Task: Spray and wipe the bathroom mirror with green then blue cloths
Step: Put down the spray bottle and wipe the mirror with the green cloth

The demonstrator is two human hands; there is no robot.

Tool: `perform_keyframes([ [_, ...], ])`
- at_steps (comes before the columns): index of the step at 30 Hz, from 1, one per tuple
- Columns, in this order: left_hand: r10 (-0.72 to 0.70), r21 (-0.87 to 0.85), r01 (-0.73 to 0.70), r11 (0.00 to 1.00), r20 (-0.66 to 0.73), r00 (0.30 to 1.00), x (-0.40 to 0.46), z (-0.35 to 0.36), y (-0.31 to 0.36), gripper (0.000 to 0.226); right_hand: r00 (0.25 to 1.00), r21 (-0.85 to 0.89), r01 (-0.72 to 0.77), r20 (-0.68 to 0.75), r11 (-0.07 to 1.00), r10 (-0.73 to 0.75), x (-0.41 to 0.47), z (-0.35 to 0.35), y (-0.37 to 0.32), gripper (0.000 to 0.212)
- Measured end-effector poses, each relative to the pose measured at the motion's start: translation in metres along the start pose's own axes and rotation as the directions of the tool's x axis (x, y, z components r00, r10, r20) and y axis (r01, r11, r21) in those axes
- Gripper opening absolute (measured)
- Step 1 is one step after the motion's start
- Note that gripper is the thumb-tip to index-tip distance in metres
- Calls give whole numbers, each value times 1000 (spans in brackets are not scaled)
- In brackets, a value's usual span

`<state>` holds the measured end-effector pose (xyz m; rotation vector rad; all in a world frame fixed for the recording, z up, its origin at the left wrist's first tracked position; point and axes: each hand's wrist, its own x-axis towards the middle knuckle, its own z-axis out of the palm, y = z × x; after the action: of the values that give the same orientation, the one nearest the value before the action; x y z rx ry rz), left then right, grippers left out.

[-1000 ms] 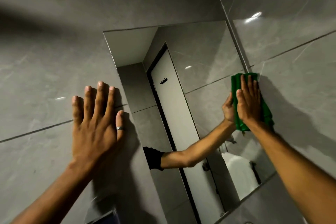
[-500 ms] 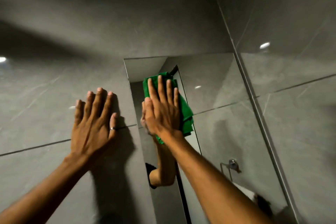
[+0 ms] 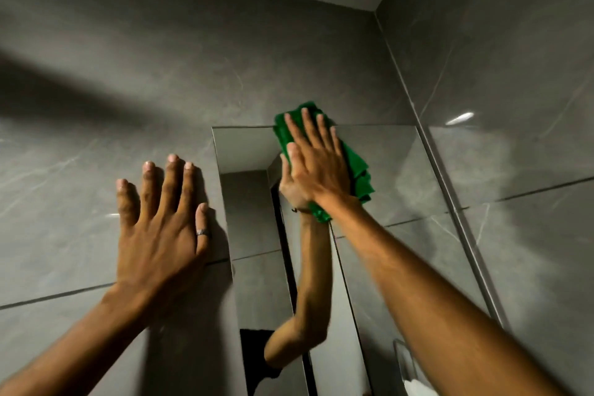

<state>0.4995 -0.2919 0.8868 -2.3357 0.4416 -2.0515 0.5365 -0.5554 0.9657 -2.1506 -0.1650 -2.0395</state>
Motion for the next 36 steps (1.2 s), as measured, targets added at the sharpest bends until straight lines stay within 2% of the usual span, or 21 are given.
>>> perform_keyframes([
  [5, 1, 21, 0, 1000, -48, 999, 0, 7, 2, 72, 979, 51, -200, -32, 978, 202, 2, -9, 106, 59],
  [8, -1, 42, 3, 999, -51, 999, -1, 9, 1, 72, 934, 17, -353, -47, 935, 353, 2, -18, 164, 62],
  [11, 5, 43, -2, 999, -63, 998, -1, 11, 0, 72, 875, 39, -483, -32, 875, 484, 2, -22, 194, 62],
  [13, 10, 35, -8, 999, -68, 998, -1, 12, 0, 72, 858, 71, -512, -12, 856, 514, 1, -23, 195, 63],
  [19, 11, 20, -9, 1000, -68, 998, 3, 18, 2, 71, 885, 130, -456, -37, 880, 464, -20, -16, 138, 71],
  [23, -4, -3, 4, 1000, -1, 1000, 2, 13, 3, 72, 903, 181, -409, -59, 895, 425, -39, -10, 59, 63],
  [26, -35, -29, 38, 999, 102, 994, 1, -4, 1, 74, 920, 306, -356, -51, 883, 388, -49, -18, -17, 56],
  [28, -50, -139, 72, 988, 159, 986, 1, -16, -1, 73, 918, 443, -343, -28, 829, 394, -55, -23, -70, 53],
  [30, -68, -389, 153, 908, 225, 972, 1, -31, 0, 74, 911, 587, -361, 55, 725, 409, -62, -27, -120, 49],
  [32, -118, -638, 302, 708, 314, 942, -3, -49, -1, 73, 908, 773, -362, 167, 521, 384, -69, -36, -163, 47],
  [34, -193, -765, 451, 459, 410, 891, -15, -73, -2, 66, 864, 907, -391, 304, 157, 401, -74, -55, -202, 47],
  [36, -243, -787, 579, 213, 531, 812, -30, -99, -5, 59, 746, 858, -457, 514, -235, 425, -80, -72, -228, 46],
])
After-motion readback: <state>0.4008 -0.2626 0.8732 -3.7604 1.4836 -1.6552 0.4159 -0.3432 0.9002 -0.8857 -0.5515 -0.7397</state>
